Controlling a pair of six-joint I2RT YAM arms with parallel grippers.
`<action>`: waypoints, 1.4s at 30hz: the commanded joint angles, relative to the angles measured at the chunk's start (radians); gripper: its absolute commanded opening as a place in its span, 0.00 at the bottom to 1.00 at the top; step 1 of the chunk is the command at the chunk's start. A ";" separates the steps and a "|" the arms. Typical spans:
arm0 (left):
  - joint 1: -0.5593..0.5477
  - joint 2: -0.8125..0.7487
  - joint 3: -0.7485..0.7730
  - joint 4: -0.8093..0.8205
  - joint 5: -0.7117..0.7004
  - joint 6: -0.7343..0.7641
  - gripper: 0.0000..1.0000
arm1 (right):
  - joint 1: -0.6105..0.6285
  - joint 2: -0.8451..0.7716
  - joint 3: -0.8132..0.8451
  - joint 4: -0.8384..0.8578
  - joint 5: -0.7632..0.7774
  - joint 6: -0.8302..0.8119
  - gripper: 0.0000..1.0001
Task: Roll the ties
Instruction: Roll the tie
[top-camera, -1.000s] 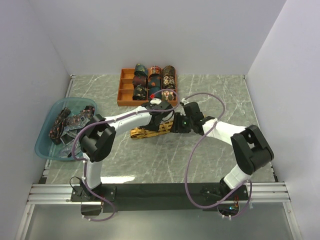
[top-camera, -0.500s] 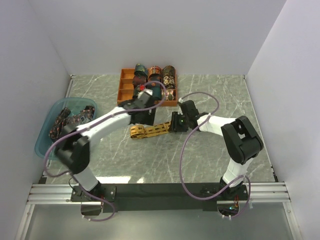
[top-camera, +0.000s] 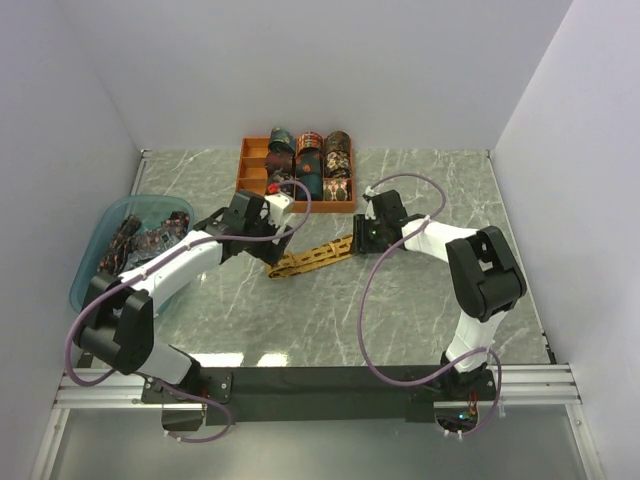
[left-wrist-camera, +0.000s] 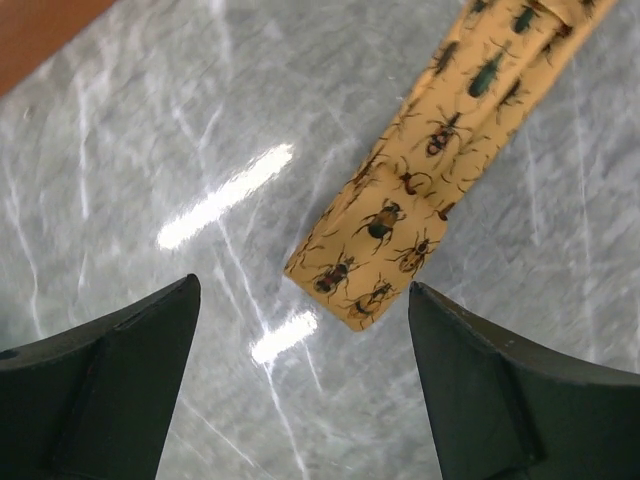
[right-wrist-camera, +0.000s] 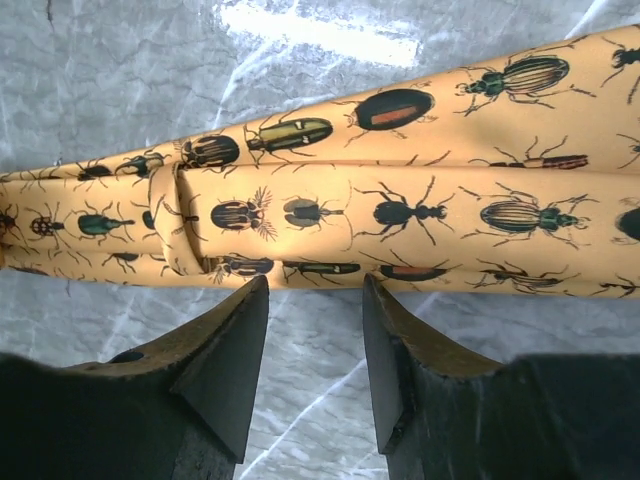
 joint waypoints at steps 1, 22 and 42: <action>0.019 -0.011 -0.035 0.093 0.173 0.190 0.90 | -0.011 0.002 0.014 -0.029 0.022 -0.056 0.50; 0.024 0.194 0.070 0.008 0.273 0.352 0.94 | -0.010 -0.288 -0.181 0.004 -0.017 0.022 0.81; -0.056 0.331 0.096 -0.036 0.159 0.392 0.73 | -0.008 -0.348 -0.233 0.027 -0.062 0.076 0.81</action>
